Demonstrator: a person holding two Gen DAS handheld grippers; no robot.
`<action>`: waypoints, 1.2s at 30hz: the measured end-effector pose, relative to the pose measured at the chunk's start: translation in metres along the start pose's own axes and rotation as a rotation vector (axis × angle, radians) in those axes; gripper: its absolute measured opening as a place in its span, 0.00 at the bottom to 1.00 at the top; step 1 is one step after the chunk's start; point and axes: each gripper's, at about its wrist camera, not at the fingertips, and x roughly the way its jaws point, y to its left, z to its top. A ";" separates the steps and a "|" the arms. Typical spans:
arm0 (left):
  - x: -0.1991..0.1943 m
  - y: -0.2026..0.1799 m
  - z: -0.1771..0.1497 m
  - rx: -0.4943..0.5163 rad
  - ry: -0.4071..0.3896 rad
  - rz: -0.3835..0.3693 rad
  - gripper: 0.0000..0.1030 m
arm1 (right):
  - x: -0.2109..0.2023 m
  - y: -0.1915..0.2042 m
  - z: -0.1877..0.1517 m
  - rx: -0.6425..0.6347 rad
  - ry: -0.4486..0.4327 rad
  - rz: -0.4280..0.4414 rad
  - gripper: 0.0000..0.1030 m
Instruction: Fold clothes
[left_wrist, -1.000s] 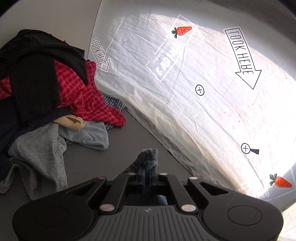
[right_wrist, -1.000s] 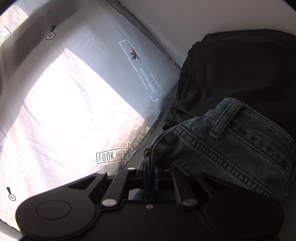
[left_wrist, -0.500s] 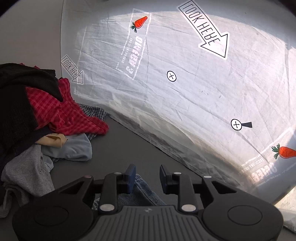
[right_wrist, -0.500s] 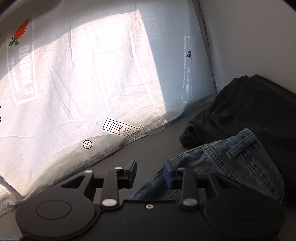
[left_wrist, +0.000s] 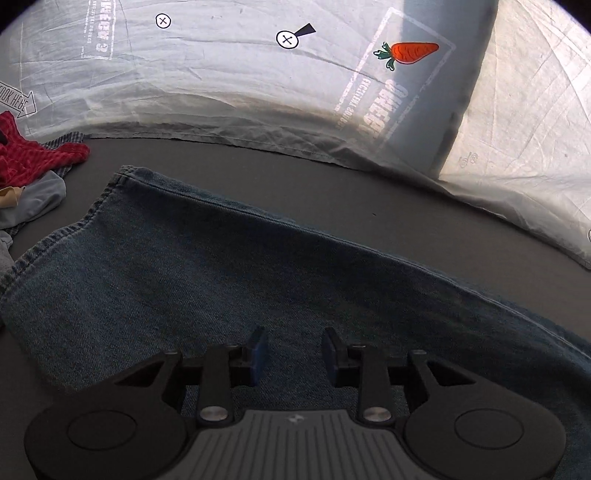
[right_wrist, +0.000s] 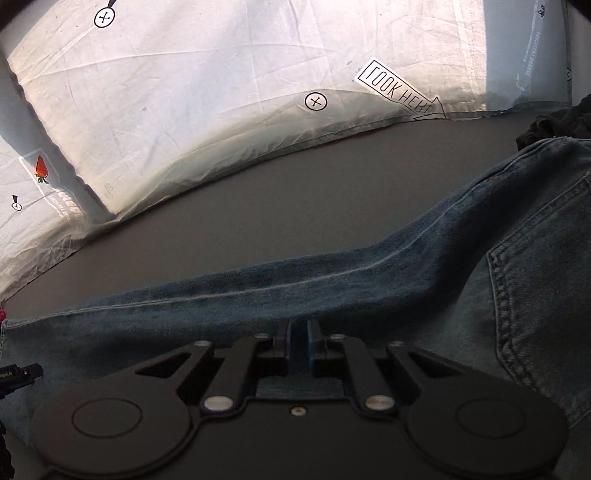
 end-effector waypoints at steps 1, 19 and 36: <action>0.004 -0.005 0.000 0.019 0.001 0.011 0.34 | 0.005 0.006 -0.003 -0.010 0.017 0.011 0.09; 0.017 -0.006 0.029 -0.102 0.074 0.022 0.83 | -0.011 0.033 -0.007 -0.106 -0.039 -0.012 0.56; -0.020 -0.011 -0.035 0.096 0.165 -0.043 1.00 | -0.134 0.022 -0.174 -0.427 -0.122 -0.437 0.99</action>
